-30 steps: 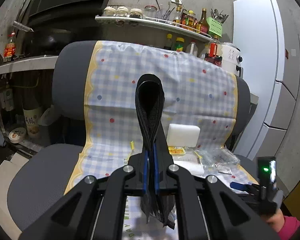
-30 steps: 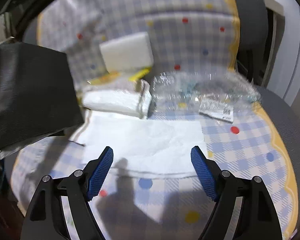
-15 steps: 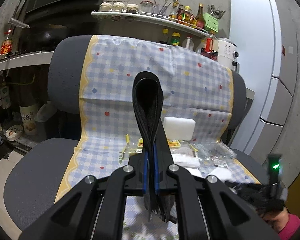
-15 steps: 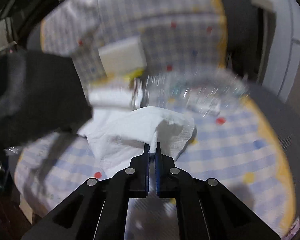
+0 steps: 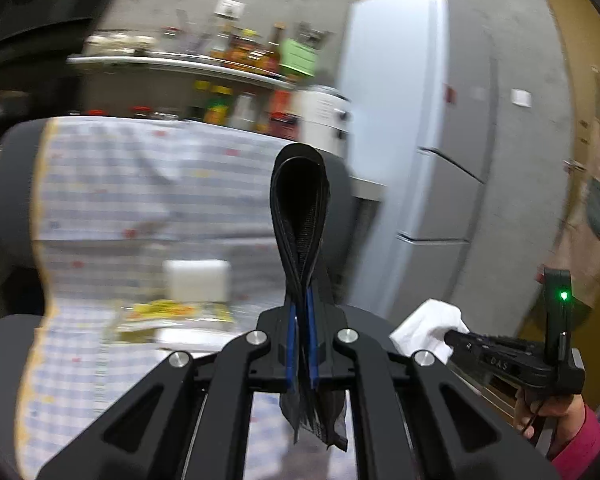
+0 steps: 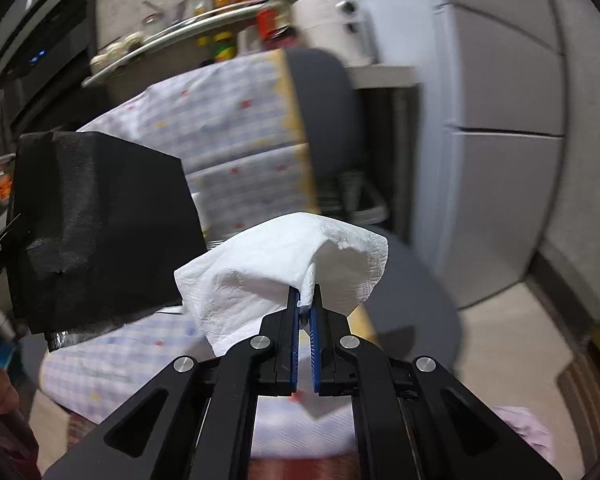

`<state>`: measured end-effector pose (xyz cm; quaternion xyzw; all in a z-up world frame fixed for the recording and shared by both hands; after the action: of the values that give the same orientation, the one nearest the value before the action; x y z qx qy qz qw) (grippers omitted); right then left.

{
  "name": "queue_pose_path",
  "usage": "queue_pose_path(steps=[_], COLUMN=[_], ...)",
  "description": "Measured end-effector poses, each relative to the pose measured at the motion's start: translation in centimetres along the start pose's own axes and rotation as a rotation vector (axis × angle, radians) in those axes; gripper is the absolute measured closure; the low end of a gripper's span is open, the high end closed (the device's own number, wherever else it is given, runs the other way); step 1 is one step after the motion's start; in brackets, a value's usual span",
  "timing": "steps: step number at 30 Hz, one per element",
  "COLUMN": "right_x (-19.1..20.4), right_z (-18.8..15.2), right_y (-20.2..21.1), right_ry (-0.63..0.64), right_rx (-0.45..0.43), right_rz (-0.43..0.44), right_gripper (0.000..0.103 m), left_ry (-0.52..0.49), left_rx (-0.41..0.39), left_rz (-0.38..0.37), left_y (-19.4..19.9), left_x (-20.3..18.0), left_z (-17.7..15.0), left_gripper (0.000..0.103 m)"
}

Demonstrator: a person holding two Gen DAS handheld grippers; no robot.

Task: Collect trash
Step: 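Carry black plastic and tissue to the pink-lined bin and release both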

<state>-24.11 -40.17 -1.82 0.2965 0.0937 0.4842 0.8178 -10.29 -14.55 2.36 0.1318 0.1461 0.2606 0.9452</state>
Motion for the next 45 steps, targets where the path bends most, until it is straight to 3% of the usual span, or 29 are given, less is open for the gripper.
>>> queue_pose_path(steps=[11, 18, 25, 32, 34, 35, 36, 38, 45], right_x=[-13.9, -18.5, -21.7, -23.5, -23.9, -24.2, -24.4, -24.8, -25.2], right_z=[-5.9, -10.4, -13.2, -15.2, -15.7, -16.0, -16.2, -16.8, -19.1], right_y=[9.3, 12.7, 13.4, 13.2, 12.8, 12.6, 12.4, 12.0, 8.8], right_ry=[-0.213, -0.315, -0.394, -0.436, -0.447, -0.454, -0.458, -0.466, -0.491], right_rx=[-0.036, -0.048, -0.049, -0.020, -0.006, 0.005, 0.011, 0.029, 0.135], right_rz=[-0.361, -0.499, -0.538, -0.541, -0.541, -0.540, -0.539, -0.537, -0.495], right_gripper=[0.097, 0.097, 0.097, 0.096, 0.095, 0.095, 0.095, 0.093, 0.093], left_ry=[-0.135, -0.235, -0.366, -0.482, -0.509, -0.516, -0.520, -0.520, -0.441], left_rx=[0.148, 0.254, 0.421, 0.670, 0.733, 0.753, 0.758, 0.742, 0.657], left_rz=[-0.405, -0.542, -0.593, -0.620, -0.602, -0.583, -0.567, -0.536, -0.525], left_y=[-6.8, -9.3, -11.9, -15.7, -16.8, -17.4, -17.8, -18.2, -17.9], left_x=[-16.1, -24.0, -28.9, -31.9, -32.3, -32.4, -32.3, -31.8, -30.1], left_z=[-3.4, -8.3, -14.4, -20.5, -21.9, -22.5, -22.7, -22.6, -19.5], left_gripper=[0.100, 0.100, 0.100, 0.099, 0.096, 0.088, 0.073, 0.056, 0.055])
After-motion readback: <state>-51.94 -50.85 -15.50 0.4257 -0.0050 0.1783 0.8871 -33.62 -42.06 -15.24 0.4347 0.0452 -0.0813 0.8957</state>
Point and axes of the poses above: each gripper's, at about its wrist camera, not at the fingertips, and y roughly against the way its jaws point, x to its left, z to its top, the point moved 5 cm from there along -y, roughly the way its jaws point, and after that the axes turned 4 degrees about x, right-handed, at the moved point
